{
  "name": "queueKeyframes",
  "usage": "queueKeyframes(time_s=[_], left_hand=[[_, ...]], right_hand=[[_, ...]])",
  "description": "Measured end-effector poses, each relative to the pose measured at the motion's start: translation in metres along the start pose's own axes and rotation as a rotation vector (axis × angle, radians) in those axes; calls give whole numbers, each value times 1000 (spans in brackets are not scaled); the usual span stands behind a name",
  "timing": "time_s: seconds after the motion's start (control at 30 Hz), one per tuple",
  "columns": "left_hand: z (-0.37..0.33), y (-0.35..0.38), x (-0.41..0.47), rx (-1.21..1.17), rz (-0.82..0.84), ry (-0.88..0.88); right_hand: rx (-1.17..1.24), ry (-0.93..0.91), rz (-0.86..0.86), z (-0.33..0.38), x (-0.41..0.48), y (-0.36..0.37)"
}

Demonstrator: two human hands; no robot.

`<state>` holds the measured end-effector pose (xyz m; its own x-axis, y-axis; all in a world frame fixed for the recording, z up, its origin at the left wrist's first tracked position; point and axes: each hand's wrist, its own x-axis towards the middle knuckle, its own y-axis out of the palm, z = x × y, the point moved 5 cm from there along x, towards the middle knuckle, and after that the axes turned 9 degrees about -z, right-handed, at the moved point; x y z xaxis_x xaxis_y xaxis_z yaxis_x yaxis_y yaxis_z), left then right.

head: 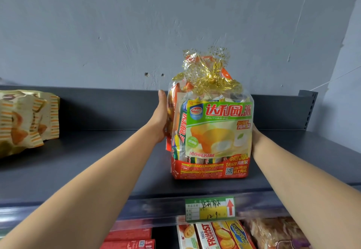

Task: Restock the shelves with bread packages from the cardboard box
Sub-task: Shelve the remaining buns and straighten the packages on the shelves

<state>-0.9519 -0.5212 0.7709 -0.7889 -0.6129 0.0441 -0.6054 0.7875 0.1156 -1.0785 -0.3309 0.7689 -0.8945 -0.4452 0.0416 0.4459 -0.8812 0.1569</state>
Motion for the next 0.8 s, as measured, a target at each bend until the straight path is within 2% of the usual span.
queueKeyframes(time_s=[0.13, 0.27, 0.47, 0.8], left_hand=[[-3, -2, -11, 40, -14, 44], [-3, -2, -26, 40, -68, 87], [1, 14, -55, -42, 39, 138], [-6, 19, -76, -47, -58, 146]], right_hand=[[103, -33, 88, 4, -4, 4], [150, -35, 73, 5, -10, -5], [156, 10, 68, 1, -33, -4], [172, -21, 30, 2, -44, 9]])
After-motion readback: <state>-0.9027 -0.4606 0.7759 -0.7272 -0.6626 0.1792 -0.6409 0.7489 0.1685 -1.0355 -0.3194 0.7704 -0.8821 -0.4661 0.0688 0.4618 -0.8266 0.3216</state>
